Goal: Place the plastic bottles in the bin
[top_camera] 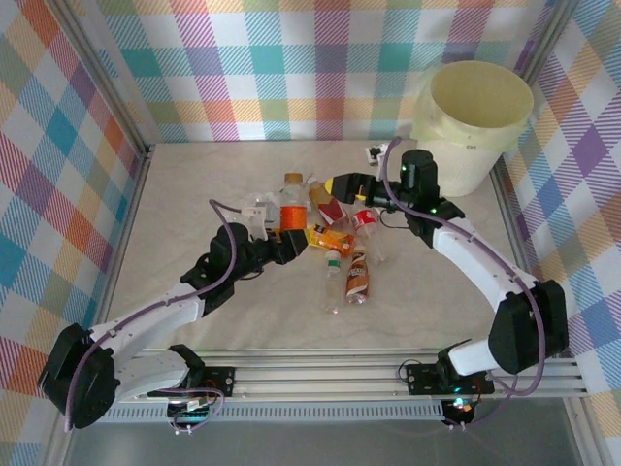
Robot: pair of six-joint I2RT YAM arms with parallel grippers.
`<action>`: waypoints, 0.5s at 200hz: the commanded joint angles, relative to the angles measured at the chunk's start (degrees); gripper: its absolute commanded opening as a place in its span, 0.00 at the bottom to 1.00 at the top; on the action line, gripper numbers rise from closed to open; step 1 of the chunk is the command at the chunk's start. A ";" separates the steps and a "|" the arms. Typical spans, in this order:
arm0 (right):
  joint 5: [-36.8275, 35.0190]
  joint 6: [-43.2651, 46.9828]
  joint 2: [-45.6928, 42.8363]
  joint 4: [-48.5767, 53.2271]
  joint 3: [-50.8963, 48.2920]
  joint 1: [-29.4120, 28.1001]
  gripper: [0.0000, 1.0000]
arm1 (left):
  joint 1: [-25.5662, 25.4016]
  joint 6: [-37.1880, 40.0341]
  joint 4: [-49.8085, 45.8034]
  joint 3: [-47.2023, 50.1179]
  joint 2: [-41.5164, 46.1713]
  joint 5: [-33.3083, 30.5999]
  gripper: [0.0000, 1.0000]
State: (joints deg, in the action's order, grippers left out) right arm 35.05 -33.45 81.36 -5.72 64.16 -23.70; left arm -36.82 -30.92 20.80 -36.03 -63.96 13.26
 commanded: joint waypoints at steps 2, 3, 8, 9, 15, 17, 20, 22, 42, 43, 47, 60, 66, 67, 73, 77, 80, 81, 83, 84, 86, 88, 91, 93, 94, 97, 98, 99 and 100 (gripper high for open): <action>6.92 -3.28 1.14 -8.64 1.46 -2.41 1.00 | 0.46 1.20 6.04 -3.09 -1.82 9.68 0.53; 6.90 -3.33 1.20 -8.98 1.39 -2.49 1.00 | 0.45 1.16 6.15 -3.13 -1.93 9.90 0.53; 6.93 -3.50 1.40 -10.33 1.19 -2.92 1.00 | 0.51 0.90 6.85 -3.37 -2.39 10.85 0.53; 6.93 -3.50 1.40 -10.33 1.19 -2.92 1.00 | 0.52 0.84 7.00 -3.40 -2.48 10.97 0.53; 6.93 -3.51 1.75 -11.18 1.19 -3.32 1.00 | 0.52 0.54 7.65 -3.66 -2.91 11.86 0.53; 6.93 -3.52 1.84 -11.30 1.22 -3.40 1.00 | 0.52 0.45 7.89 -3.69 -3.05 12.21 0.53; 6.88 -3.55 2.03 -11.31 1.29 -3.57 1.00 | 0.53 0.35 8.16 -3.84 -3.37 12.46 0.53; 6.88 -3.48 2.17 -11.37 1.42 -3.66 1.00 | 0.52 0.27 8.37 -3.91 -3.54 12.73 0.53; 6.54 -3.80 3.50 -10.15 2.35 -4.07 1.00 | 0.52 -0.25 9.17 -4.86 -4.87 14.21 0.53; 6.62 -3.85 3.56 -10.17 2.36 -4.07 1.00 | 0.52 -0.31 9.17 -4.89 -4.95 14.23 0.53; 7.04 -3.95 3.82 -10.46 2.29 -4.15 1.00 | 0.52 -0.35 9.17 -5.04 -5.16 14.25 0.52; 9.66 -3.95 4.62 -11.68 2.36 -4.34 1.00 | 0.55 -0.46 9.43 -5.56 -5.88 14.64 0.53; 11.30 -3.75 4.97 -11.76 2.65 -4.46 1.00 | 0.56 -0.52 9.60 -5.73 -6.22 14.82 0.52; 11.50 -3.65 5.09 -11.68 2.73 -4.49 1.00 | 0.54 -0.49 9.60 -5.77 -6.24 14.84 0.52; 12.35 -3.35 5.37 -11.09 3.04 -4.57 1.00 | 0.52 -0.59 9.74 -6.07 -6.55 15.09 0.53; 12.72 -2.98 5.51 -10.65 3.28 -4.67 1.00 | 0.52 -0.62 9.79 -6.27 -6.70 15.20 0.53; 12.87 -2.68 5.56 -10.20 3.41 -4.75 1.00 | 0.52 -0.63 9.83 -6.35 -6.90 15.31 0.53; 12.99 -2.59 5.56 -10.06 3.46 -4.76 1.00 | 0.52 -0.64 9.85 -6.43 -6.97 15.31 0.53; 13.13 -2.34 5.60 -9.81 3.55 -4.81 1.00 | 0.52 -0.64 9.87 -6.49 -7.08 15.35 0.52; 13.21 -2.16 5.63 -9.65 3.57 -4.84 1.00 | 0.52 -0.64 9.87 -6.54 -7.11 15.33 0.52; 13.67 -1.60 5.65 -9.33 3.66 -4.92 0.99 | 0.52 -0.57 9.85 -6.63 -7.20 15.38 0.52; 13.74 -1.39 5.60 -9.19 3.72 -4.94 0.99 | 0.52 -0.66 9.92 -6.67 -7.29 15.44 0.53; 14.27 -0.88 5.67 -8.75 3.91 -5.03 0.99 | 0.52 -0.69 9.96 -6.69 -7.31 15.45 0.53; 14.55 -0.51 5.65 -8.36 4.01 -5.08 0.99 | 0.52 -0.72 10.03 -6.82 -7.42 15.41 0.53; 14.62 -0.40 5.65 -8.18 4.11 -5.10 0.99 | 0.56 -0.72 10.04 -6.84 -7.50 15.40 0.53; 14.95 0.17 5.65 -7.52 4.25 -5.17 0.99 | 0.52 -0.72 10.12 -6.90 -7.54 15.46 0.52; 15.05 0.29 5.65 -7.36 4.32 -5.19 0.99 | 0.57 -0.72 10.17 -6.88 -7.56 15.47 0.52; 15.14 0.52 5.65 -7.20 4.40 -5.20 0.98 | 0.54 -0.72 10.16 -6.91 -7.61 15.52 0.53; 15.18 0.73 5.65 -6.98 4.44 -5.25 0.98 | 0.53 -0.72 10.19 -6.93 -7.64 15.50 0.53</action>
State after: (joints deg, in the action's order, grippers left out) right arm 44.73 -36.38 86.87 -13.87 65.80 -28.10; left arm -36.64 -31.33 27.16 -40.29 -70.91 26.55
